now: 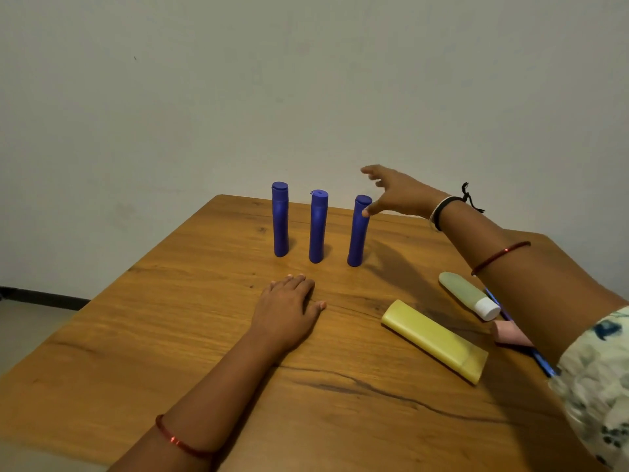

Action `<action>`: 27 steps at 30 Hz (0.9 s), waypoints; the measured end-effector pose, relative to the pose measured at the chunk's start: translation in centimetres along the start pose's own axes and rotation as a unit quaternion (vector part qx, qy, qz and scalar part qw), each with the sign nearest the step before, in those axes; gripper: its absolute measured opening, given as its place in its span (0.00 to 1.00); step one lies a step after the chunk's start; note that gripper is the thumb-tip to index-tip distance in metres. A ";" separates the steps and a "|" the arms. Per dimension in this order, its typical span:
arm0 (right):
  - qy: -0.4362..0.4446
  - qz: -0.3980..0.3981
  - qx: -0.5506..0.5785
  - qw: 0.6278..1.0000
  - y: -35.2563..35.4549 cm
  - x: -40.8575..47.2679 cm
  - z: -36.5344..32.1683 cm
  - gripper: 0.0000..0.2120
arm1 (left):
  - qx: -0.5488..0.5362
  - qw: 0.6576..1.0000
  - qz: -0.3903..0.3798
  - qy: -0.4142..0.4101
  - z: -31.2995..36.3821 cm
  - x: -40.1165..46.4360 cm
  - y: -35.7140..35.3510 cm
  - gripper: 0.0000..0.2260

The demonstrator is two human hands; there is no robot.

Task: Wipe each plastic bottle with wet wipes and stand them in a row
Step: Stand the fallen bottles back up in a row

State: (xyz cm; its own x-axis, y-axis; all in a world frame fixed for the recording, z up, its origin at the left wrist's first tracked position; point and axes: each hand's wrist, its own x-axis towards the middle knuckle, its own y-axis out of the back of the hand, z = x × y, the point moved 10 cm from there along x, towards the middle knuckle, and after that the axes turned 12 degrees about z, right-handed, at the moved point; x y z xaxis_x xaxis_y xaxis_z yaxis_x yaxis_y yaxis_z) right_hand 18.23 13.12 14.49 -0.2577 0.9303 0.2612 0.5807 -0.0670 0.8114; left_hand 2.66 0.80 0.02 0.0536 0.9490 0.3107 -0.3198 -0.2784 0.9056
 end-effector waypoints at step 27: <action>-0.057 -0.143 -0.328 0.932 -0.2 -16.5 5.4 0.30 | -0.002 1.000 -0.004 -0.027 3.0 -1.9 0.4 0.24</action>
State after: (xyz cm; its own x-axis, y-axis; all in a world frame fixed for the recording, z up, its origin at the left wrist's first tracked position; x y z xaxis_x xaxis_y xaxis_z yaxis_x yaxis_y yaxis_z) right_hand 26.53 -0.28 7.21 -0.2244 0.9736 -0.0410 -0.1058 0.0175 0.9942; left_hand 5.26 -1.57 0.62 0.1069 0.9419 0.3184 -0.3235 -0.2699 0.9069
